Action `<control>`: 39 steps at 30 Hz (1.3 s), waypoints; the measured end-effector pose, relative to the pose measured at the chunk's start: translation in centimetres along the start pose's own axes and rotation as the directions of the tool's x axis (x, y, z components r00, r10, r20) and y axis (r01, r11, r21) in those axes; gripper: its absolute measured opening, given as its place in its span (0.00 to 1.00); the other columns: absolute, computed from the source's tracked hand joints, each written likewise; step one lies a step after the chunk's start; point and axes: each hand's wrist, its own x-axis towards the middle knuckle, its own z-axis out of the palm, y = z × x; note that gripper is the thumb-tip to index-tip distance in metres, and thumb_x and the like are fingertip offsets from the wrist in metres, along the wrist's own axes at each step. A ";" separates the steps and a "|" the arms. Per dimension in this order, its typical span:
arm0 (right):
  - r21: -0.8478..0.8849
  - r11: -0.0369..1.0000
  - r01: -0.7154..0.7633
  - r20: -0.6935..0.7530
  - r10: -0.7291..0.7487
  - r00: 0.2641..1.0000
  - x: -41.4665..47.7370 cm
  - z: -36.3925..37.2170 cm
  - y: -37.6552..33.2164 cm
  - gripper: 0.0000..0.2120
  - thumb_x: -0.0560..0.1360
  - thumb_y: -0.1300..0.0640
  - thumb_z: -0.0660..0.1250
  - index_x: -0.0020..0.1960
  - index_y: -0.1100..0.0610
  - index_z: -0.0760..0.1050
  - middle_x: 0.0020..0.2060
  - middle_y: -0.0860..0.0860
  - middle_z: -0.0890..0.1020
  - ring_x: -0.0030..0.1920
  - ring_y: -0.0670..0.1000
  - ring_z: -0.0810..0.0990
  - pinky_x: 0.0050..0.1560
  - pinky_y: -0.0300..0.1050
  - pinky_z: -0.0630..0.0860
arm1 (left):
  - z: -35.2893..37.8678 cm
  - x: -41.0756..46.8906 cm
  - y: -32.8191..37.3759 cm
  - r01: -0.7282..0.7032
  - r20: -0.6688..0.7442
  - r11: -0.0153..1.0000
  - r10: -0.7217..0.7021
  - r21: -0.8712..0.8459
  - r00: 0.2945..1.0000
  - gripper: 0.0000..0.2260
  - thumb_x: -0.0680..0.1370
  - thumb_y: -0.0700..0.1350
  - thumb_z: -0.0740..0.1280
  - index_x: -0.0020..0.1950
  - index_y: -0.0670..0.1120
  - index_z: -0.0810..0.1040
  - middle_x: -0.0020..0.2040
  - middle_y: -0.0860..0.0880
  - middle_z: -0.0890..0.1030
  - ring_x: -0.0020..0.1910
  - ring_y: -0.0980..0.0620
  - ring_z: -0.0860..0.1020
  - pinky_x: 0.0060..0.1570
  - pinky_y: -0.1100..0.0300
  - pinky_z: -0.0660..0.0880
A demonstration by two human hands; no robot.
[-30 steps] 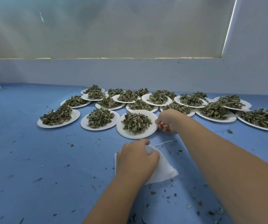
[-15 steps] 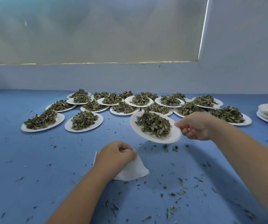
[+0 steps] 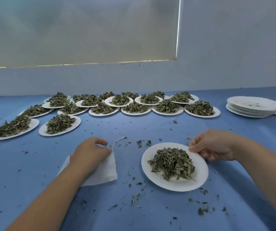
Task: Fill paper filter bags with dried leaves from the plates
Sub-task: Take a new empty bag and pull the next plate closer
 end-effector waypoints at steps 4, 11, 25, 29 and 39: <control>0.000 1.000 0.023 -0.071 -0.023 0.997 -0.4 -0.1 0.5 0.02 0.74 0.64 0.70 0.44 0.63 0.79 0.27 0.54 0.74 0.23 0.46 0.70 0.22 0.37 0.68 | -0.6 0.8 1.3 -0.042 -0.072 0.989 0.032 -0.139 0.997 0.08 0.74 0.43 0.72 0.52 0.52 0.81 0.43 0.50 0.82 0.41 0.51 0.79 0.42 0.57 0.74; 0.007 1.000 0.024 -0.148 -0.023 0.989 -0.5 -0.2 1.1 0.05 0.71 0.62 0.74 0.42 0.64 0.81 0.25 0.53 0.75 0.22 0.46 0.70 0.21 0.36 0.67 | -1.3 2.0 4.1 -0.099 0.179 0.943 0.043 0.316 0.983 0.12 0.74 0.56 0.71 0.50 0.49 0.78 0.46 0.54 0.76 0.43 0.56 0.75 0.38 0.60 0.71; -0.179 0.962 0.206 -0.425 -0.265 0.865 -0.4 1.8 -2.5 0.07 0.74 0.54 0.70 0.41 0.56 0.79 0.35 0.49 0.82 0.25 0.46 0.69 0.25 0.39 0.67 | -1.2 2.8 3.4 -0.108 0.283 0.959 0.031 0.261 0.959 0.07 0.74 0.48 0.72 0.42 0.44 0.82 0.37 0.48 0.80 0.31 0.49 0.74 0.33 0.60 0.73; -0.232 0.870 0.435 -0.337 -0.491 0.803 -0.8 4.5 -4.8 0.08 0.73 0.46 0.69 0.42 0.50 0.79 0.30 0.40 0.80 0.23 0.40 0.73 0.26 0.33 0.69 | -0.4 3.4 4.5 -0.148 0.086 0.982 0.158 -0.118 0.984 0.07 0.74 0.46 0.72 0.44 0.43 0.80 0.45 0.44 0.82 0.46 0.44 0.81 0.50 0.48 0.81; -0.177 0.790 0.587 -0.140 -0.611 0.779 2.4 8.3 -10.5 0.07 0.74 0.57 0.71 0.50 0.57 0.80 0.36 0.56 0.83 0.28 0.50 0.80 0.29 0.41 0.77 | 1.6 3.1 5.8 -0.297 -0.156 0.644 0.268 -0.705 0.951 0.03 0.79 0.43 0.68 0.47 0.44 0.77 0.47 0.45 0.79 0.51 0.47 0.81 0.50 0.51 0.81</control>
